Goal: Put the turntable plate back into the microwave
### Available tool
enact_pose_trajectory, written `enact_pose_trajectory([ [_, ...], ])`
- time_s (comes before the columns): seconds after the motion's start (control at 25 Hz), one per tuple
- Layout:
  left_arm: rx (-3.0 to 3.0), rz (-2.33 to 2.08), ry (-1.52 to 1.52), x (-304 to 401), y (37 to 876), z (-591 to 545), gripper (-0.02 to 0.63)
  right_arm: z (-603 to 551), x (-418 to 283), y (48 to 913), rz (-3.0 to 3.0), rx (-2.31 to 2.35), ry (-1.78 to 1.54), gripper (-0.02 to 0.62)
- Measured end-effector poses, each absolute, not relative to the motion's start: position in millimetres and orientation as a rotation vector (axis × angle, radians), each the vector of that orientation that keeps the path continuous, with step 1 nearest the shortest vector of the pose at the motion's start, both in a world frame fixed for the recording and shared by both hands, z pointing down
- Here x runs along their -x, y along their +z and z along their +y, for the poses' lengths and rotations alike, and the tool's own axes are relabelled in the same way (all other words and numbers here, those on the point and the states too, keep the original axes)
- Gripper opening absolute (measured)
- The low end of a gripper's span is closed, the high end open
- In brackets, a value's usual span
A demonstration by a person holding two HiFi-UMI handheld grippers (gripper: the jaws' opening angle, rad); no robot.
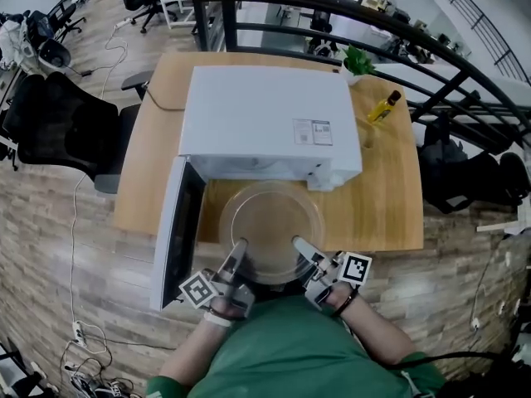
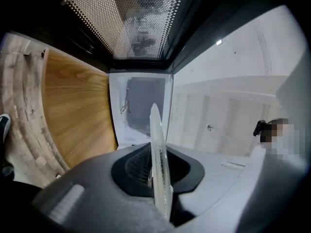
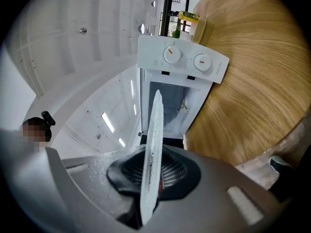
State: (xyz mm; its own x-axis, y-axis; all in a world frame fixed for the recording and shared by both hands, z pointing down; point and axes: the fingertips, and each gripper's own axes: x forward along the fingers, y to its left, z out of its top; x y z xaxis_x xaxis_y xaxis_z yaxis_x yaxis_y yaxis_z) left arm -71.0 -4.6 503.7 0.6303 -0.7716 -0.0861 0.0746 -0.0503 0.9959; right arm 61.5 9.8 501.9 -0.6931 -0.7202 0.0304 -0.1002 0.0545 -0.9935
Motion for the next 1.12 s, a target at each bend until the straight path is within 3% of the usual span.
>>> enact_pose_trajectory([
  [1.12,-1.420,-0.794,-0.774,78.6,592.2,-92.6,0.035,-92.2,-55.0,601.4,1.915,0.735,-1.804,0.038],
])
